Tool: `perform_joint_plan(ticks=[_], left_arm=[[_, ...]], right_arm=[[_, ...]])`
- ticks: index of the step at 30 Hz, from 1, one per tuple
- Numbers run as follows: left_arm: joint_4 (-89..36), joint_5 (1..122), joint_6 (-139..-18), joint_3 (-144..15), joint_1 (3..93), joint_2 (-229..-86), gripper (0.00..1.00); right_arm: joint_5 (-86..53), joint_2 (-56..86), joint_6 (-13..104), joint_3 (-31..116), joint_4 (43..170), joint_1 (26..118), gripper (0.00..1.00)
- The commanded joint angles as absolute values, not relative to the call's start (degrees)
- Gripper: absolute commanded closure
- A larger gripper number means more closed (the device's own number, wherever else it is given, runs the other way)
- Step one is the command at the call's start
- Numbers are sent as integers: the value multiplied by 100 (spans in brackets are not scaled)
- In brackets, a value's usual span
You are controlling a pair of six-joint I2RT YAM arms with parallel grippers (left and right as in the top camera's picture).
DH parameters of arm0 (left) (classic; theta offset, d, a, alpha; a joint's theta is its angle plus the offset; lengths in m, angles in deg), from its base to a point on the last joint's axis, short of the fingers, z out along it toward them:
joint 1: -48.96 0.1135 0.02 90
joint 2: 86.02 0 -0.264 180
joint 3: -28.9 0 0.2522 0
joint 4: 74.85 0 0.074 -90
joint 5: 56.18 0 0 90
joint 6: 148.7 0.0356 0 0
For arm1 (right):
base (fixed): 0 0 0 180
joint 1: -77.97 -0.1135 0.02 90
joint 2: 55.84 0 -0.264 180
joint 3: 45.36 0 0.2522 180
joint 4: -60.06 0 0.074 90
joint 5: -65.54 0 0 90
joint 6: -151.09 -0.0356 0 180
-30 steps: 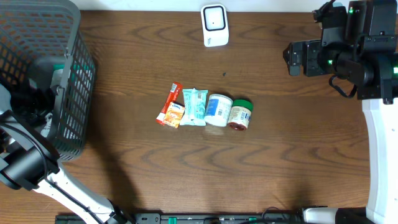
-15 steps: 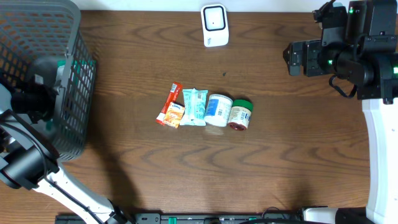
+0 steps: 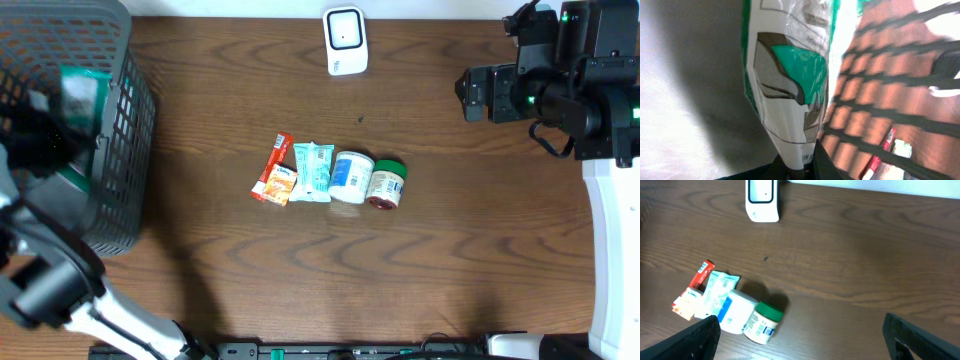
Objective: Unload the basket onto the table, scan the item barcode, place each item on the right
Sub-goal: 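Grasp the large green-white wipes packet in the basket with left gripper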
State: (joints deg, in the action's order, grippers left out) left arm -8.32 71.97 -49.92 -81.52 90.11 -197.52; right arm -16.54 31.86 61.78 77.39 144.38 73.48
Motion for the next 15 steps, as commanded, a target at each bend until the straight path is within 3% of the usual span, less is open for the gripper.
perform_joint_plan(ticks=[1, 7, 15], left_arm=[[-1179, 6728, -5562, -8217, 8993, -18670, 93], [-1540, 5987, -5982, -8217, 8993, -17333, 93], [-1518, 6190, -6561, -8217, 8875, -15988, 93]], right_arm=[[-1647, 3182, 6246, 7820, 14438, 7304, 1], [-1645, 3182, 6246, 7820, 14438, 7304, 1], [-1645, 3182, 6246, 7820, 14438, 7304, 1]])
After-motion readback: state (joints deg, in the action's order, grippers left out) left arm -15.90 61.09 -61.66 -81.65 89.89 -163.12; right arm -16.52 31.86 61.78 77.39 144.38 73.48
